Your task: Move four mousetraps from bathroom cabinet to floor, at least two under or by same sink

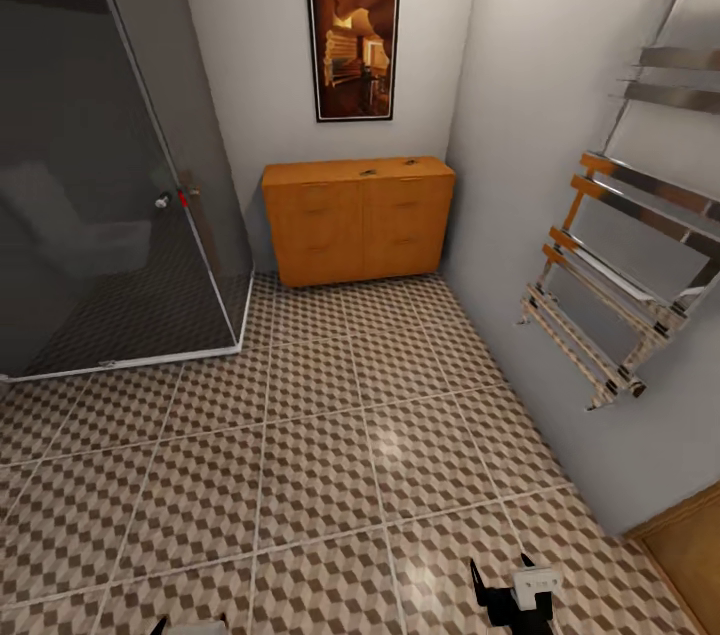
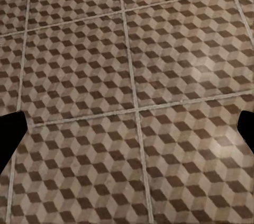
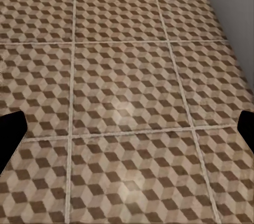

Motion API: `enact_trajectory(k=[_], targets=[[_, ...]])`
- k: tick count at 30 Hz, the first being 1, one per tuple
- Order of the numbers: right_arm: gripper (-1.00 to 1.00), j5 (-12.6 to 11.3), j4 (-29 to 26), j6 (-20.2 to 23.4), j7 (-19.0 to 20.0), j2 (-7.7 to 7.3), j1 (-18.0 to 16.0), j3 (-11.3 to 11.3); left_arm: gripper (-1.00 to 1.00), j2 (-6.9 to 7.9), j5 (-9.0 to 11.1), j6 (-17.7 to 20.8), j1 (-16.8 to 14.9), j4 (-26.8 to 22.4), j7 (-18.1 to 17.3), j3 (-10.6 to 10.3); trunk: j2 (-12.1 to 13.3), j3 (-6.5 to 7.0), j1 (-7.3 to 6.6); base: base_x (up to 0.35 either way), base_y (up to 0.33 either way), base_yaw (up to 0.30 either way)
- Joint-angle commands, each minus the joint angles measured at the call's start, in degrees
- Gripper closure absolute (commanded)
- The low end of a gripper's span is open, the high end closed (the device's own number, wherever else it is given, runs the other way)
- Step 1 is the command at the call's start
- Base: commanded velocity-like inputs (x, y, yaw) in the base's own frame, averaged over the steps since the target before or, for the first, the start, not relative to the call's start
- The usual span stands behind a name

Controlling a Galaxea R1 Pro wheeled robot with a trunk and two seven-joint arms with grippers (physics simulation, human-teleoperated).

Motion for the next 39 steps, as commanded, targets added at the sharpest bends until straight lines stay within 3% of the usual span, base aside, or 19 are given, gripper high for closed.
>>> enact_trajectory(k=[1,33,36,39], targets=[[-1.0,-0.3,0.0,-0.1,-0.2,-0.01,0.0,0.5,-1.0,-0.05,0.1,-0.2,-0.1,0.2,0.3,-0.5,-0.1,-0.03,0.06,0.321,-0.073,0.188],[-1.0,-0.3,0.0,-0.1,-0.2,-0.01,0.0,0.5,-1.0,-0.07,0.1,-0.1,-0.1,0.2,0.3,-0.5,-0.1,1.74,0.06,0.322,-0.111,0.159],[-1.0,-0.3,0.0,-0.1,-0.2,-0.01,0.0,0.5,-1.0,-0.08,0.1,3.4,-0.1,0.2,0.1,-0.5,-0.1,1.75,0.06,0.321,-0.124,0.007],[-1.0,-0.3,0.0,-0.1,-0.2,-0.01,0.0,0.5,-1.0,-0.08,0.1,4.5,-0.1,0.2,0.1,-0.5,-0.1,1.75,0.06,0.319,-0.137,0.002]])
